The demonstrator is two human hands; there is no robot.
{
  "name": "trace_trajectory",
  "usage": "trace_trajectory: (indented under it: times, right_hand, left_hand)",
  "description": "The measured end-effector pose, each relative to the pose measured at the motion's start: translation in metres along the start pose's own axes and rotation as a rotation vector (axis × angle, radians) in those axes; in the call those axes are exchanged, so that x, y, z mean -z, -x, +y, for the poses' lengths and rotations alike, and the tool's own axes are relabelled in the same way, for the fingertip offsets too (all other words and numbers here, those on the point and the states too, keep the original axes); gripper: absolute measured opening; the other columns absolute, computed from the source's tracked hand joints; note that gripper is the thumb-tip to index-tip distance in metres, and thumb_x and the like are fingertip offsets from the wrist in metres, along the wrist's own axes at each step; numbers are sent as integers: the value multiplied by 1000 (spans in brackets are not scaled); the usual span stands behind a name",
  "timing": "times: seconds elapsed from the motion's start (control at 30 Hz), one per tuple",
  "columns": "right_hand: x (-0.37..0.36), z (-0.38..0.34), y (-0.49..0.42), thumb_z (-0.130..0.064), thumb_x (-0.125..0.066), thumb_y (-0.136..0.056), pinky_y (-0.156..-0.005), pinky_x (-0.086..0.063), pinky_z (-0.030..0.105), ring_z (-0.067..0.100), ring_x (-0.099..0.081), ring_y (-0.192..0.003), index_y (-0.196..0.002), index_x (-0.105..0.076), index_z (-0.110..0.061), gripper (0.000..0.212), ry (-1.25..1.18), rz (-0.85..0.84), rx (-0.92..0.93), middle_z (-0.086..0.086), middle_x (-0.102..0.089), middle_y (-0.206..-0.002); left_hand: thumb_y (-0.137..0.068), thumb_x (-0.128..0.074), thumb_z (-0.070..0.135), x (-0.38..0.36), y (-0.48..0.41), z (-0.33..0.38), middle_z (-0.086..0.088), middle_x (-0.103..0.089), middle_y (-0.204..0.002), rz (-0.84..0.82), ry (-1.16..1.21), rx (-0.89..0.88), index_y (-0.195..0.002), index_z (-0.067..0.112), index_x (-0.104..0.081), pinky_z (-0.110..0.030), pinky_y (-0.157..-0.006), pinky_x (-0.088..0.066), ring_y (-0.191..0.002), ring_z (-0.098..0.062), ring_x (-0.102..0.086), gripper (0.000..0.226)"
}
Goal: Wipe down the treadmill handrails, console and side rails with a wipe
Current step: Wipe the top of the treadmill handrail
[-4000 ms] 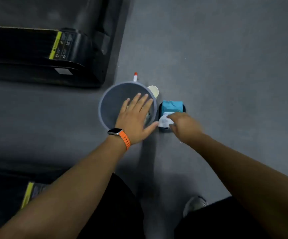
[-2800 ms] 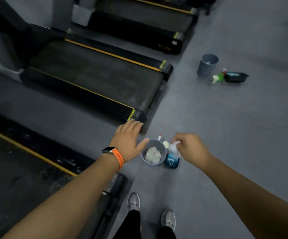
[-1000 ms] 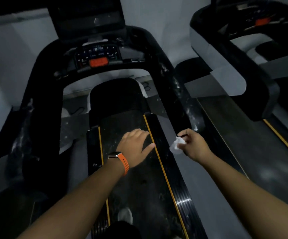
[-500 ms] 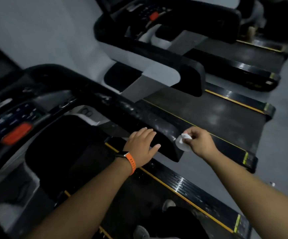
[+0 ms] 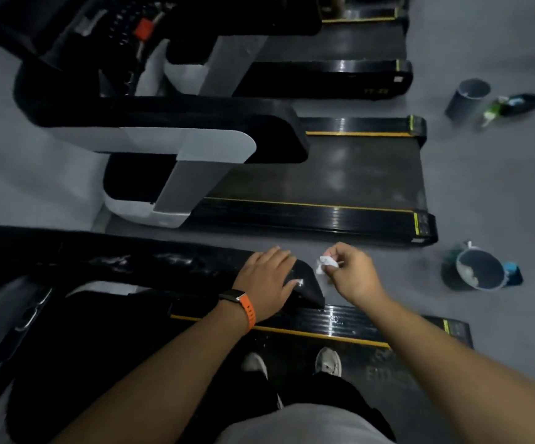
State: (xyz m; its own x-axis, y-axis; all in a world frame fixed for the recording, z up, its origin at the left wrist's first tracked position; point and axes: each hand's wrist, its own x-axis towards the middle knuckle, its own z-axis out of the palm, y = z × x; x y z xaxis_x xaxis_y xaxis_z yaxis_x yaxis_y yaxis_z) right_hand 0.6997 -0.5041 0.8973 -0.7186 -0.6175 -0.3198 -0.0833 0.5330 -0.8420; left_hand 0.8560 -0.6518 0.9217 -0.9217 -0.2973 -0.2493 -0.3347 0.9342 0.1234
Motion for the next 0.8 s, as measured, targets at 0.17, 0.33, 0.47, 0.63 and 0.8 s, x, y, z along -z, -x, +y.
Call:
trace_trajectory:
  times: [0.17, 0.33, 0.47, 0.63, 0.8]
  right_hand:
    - [-55, 1, 4, 5, -65, -90, -73, -40, 18, 22, -67, -88, -88, -74, -16, 23, 63, 202, 3, 0, -73, -90]
    - [-108, 4, 22, -8, -62, -101, -106, -36, 16, 23, -64, -125, -124, -75, -8, 26, 75, 314, 16, 8, -73, -129]
    - [-123, 6, 35, -20, -51, -110, -118, -22, 11, 16, -44, -147, -148, -57, -8, 40, -14, 311, -5, 8, -53, -155]
    - [-135, 13, 43, -47, -34, -110, -129, -21, 34, 18, -26, -157, -160, -38, -10, 63, 136, 285, 70, 6, -35, -167]
    - [-143, 33, 71, -48, -38, -109, -129, -23, 39, 15, -20, -159, -163, -33, -10, 66, 224, 301, 136, 4, -29, -170]
  left_hand:
    - [-106, -44, 43, -10, -8, -32, 1, -31, -166, -84, -103, -198, -158, 21, -34, -40, -123, -21, -153, -20, -25, 57]
    - [-99, -57, 37, -16, -12, -59, -6, -47, -156, -16, -106, -372, -151, 13, -48, -44, -116, -36, -143, -28, -44, 58]
    - [-95, -63, 36, -19, -15, -70, -9, -54, -150, 50, -109, -465, -145, 11, -54, -44, -112, -41, -137, -29, -50, 57]
    - [-96, -64, 35, -17, -16, -68, -9, -53, -150, 57, -93, -494, -146, 10, -52, -43, -115, -41, -138, -28, -49, 57]
    - [-94, -65, 34, -20, -20, -71, -11, -56, -147, 81, -116, -513, -142, 8, -55, -43, -111, -44, -135, -28, -52, 55]
